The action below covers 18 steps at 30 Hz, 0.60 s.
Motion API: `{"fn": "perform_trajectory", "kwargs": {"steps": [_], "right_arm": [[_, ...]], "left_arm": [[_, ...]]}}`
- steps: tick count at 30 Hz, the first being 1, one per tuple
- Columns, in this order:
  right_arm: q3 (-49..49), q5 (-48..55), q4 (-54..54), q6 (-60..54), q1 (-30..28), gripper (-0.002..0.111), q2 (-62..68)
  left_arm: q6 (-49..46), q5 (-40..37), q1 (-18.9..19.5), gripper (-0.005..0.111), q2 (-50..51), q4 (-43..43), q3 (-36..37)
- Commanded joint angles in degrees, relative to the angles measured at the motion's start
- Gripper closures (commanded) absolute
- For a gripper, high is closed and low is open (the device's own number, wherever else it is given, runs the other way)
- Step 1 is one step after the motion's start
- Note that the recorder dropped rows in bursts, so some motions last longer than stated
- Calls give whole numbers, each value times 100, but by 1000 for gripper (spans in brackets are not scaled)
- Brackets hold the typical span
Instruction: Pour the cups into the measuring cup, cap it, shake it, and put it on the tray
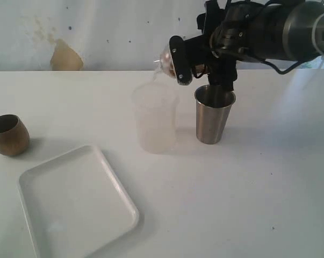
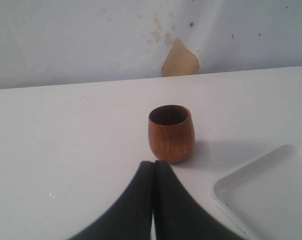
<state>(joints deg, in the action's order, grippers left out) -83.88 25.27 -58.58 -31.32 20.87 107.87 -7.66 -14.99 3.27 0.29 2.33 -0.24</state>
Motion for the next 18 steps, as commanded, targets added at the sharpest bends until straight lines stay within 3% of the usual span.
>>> {"fn": "perform_trajectory", "kwargs": {"steps": [1,4,9,14,16,18], "right_arm": [[85,-918,547,-495,78,108,-357],[74,-1055,1486,-405,-4,108,-520],[260,-1708,4745,-1296,-429,108,-838],[469,-1249,7995,-4211,-624,108,-1050],[469,-785,9746,-5680,-741,108,-1101],[469,-26,12254,-7489,-928,108,-1140]], "left_arm": [[7,31,0,107,-29,-11,24],[7,31,0,107,-29,-11,24],[7,31,0,107,-29,-11,24],[7,31,0,107,-29,-11,24],[7,31,0,107,-29,-11,24],[7,31,0,107,-29,-11,24]]}}
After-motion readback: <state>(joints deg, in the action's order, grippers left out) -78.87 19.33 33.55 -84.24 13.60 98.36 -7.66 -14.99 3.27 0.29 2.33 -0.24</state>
